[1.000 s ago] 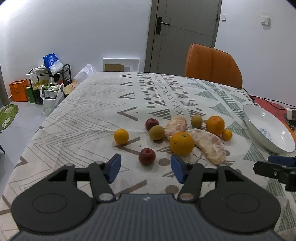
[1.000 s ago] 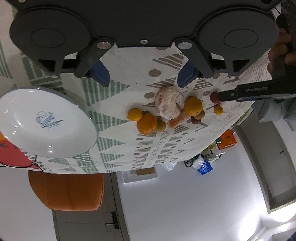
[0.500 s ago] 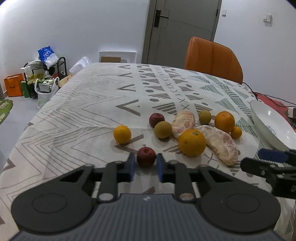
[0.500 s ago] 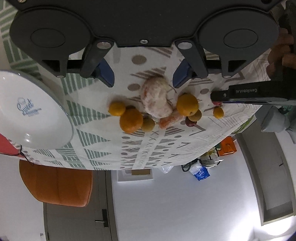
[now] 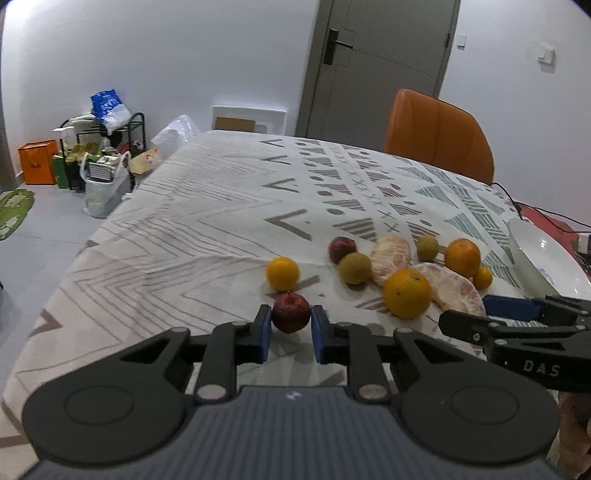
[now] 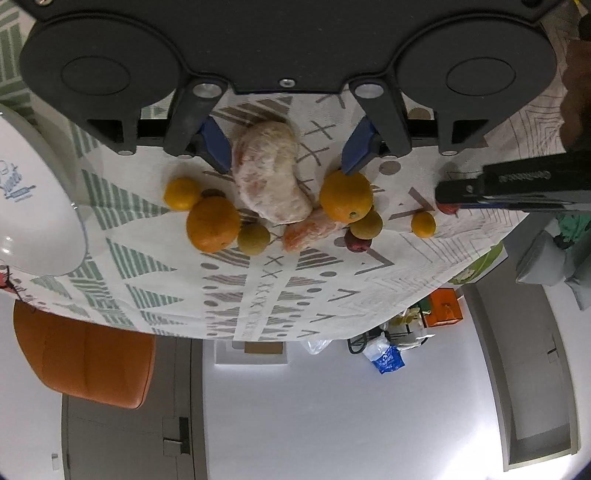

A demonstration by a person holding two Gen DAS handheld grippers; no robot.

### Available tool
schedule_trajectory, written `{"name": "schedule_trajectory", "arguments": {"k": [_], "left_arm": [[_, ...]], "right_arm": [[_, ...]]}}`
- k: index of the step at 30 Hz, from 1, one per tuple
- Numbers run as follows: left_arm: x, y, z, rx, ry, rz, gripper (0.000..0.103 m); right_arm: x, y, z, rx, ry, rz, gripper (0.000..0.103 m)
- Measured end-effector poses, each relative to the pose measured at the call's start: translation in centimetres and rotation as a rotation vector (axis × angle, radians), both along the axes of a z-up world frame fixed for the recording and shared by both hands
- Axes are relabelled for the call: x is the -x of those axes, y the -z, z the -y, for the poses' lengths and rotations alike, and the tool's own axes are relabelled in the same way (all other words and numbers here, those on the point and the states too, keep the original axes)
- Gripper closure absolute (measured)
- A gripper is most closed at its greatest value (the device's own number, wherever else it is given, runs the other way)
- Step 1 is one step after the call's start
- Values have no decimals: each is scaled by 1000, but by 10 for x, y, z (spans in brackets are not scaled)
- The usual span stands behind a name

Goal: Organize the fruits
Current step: 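Grasp the small red apple with the left tool while the right tool grasps the peeled pomelo segment, then carry the pomelo segment onto the white plate and open the right tool while the left tool carries the apple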

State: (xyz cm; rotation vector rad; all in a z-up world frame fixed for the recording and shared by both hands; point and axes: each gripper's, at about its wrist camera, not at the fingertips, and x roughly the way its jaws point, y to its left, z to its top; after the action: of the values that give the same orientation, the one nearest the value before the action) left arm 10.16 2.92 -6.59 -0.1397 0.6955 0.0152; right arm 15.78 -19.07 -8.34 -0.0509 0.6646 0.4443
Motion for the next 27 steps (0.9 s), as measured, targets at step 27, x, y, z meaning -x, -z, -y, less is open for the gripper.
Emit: {"name": "schedule_trajectory", "arguments": {"k": [27], "left_arm": [[30, -39, 10, -38, -80, 95, 82]], "right_arm": [[3, -5, 42, -56, 0, 46, 66]]}}
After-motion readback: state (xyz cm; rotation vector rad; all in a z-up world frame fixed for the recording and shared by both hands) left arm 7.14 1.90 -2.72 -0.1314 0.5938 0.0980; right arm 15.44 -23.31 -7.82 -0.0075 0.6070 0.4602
